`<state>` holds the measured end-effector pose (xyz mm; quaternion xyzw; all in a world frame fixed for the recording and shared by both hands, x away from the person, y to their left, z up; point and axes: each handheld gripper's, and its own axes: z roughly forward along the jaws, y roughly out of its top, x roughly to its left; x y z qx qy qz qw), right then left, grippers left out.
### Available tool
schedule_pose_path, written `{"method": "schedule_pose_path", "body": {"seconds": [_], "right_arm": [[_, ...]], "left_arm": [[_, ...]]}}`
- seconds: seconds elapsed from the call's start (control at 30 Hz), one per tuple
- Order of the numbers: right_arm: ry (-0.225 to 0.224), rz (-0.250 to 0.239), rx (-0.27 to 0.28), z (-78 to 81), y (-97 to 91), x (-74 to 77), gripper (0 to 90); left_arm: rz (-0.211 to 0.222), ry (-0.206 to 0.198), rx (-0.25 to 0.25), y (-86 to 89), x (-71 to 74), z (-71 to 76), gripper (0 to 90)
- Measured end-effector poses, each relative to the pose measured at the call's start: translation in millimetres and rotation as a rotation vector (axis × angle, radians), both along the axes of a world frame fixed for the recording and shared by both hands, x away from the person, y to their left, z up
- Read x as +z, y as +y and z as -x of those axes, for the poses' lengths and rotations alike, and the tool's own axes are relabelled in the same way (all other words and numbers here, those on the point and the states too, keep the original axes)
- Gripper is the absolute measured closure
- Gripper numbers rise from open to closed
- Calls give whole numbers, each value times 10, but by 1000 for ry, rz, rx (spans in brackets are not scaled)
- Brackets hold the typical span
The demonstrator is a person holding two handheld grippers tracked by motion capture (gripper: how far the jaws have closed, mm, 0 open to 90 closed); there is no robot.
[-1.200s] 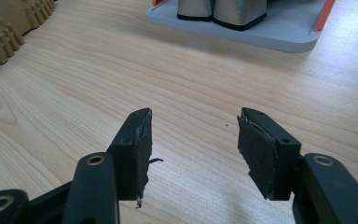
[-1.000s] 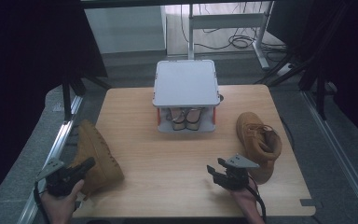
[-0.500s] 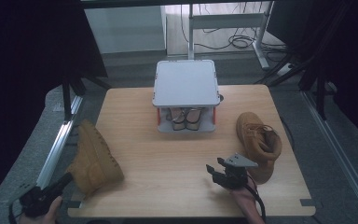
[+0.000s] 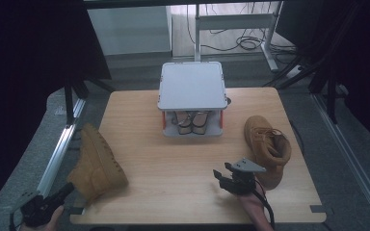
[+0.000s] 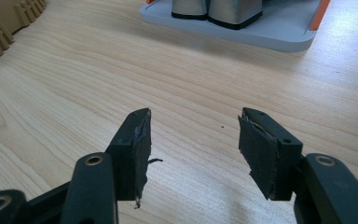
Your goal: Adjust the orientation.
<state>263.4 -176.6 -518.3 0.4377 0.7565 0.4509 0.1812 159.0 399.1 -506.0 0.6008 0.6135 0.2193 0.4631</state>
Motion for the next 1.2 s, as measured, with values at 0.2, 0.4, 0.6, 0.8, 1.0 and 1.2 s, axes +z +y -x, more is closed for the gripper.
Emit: {"method": "schedule_pose_path", "body": {"seconds": [0.2, 0.4, 0.6, 0.8, 1.0, 1.2], "right_arm": [[4, -1, -4, -7, -7, -8, 441], [9, 2, 0, -8, 12, -22, 442], [14, 3, -5, -14, 15, -26, 442], [21, 4, -11, -20, 16, -33, 441], [34, 6, -30, -32, 6, -44, 442], [37, 11, -38, -35, -1, -49, 442]], "left_arm": [[-7, 44, -21, -15, -85, -15, 896], [-23, 50, -38, -64, -41, -103, 896], [-13, 49, -42, -89, -8, -133, 896], [-27, 56, -81, -187, 41, -254, 897], [-28, 52, -107, -241, 94, -340, 897], [-29, 49, -139, -315, 136, -475, 896]]}}
